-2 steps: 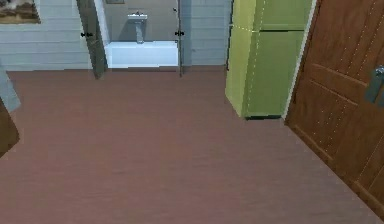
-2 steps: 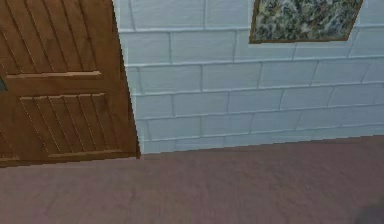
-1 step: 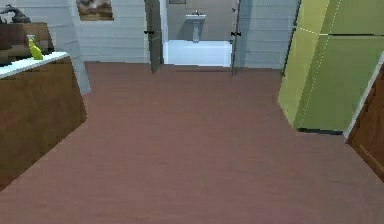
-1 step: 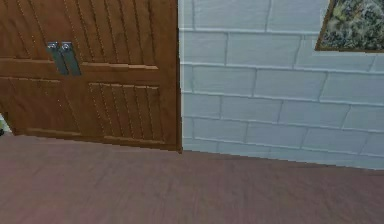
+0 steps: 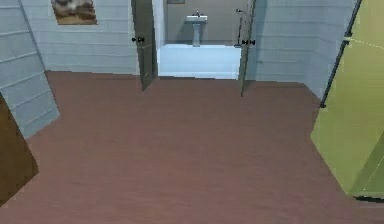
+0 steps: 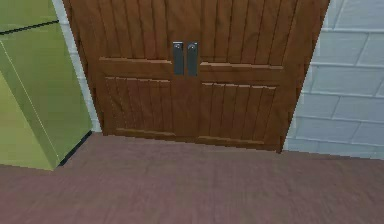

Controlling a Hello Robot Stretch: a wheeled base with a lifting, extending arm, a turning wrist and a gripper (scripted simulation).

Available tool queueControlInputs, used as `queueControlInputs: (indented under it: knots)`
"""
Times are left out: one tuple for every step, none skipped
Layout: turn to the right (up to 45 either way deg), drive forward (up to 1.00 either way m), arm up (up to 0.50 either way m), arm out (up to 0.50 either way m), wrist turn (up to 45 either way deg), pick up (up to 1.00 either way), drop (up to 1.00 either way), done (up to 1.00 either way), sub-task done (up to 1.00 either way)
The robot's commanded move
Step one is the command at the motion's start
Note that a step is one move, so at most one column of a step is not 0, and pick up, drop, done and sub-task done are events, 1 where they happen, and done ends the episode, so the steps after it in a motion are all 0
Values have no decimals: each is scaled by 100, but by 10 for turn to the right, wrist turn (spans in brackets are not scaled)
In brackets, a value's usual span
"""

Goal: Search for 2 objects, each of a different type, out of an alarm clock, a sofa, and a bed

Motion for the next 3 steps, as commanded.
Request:
queueControlInputs:
  knots:
    - [-30, 0, 0, 0, 0, 0, 0, 0, 0]
    - [0, 100, 0, 0, 0, 0, 0, 0, 0]
    - [0, 100, 0, 0, 0, 0, 0, 0, 0]
